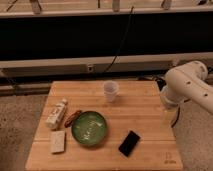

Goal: Place the eraser in the ceramic cup

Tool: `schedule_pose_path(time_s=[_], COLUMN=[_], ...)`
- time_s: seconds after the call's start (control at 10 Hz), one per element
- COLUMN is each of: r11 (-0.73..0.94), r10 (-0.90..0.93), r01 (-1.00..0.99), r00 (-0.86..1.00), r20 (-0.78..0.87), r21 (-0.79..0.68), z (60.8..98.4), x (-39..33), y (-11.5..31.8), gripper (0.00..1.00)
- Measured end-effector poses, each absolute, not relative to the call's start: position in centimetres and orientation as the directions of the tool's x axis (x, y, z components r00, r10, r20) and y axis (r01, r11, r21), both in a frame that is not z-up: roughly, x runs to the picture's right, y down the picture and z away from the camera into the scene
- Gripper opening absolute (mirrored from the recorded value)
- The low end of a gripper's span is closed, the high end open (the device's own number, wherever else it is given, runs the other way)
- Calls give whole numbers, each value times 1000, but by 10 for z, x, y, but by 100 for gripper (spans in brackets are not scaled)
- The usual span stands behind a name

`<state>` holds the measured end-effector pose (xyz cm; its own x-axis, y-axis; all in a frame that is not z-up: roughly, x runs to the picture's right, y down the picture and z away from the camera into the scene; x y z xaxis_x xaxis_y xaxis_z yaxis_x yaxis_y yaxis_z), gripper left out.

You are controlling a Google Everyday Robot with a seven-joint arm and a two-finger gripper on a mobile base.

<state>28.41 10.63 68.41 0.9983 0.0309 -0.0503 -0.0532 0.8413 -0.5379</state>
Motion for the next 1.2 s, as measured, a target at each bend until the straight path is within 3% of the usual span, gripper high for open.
schedule_pose_path(time_s=[1.2], r11=[837], r10=[-67], r01=[83], r00=[997], r20=[50], r21=[-541], z=[711], x=[208], y=[164], gripper=[80])
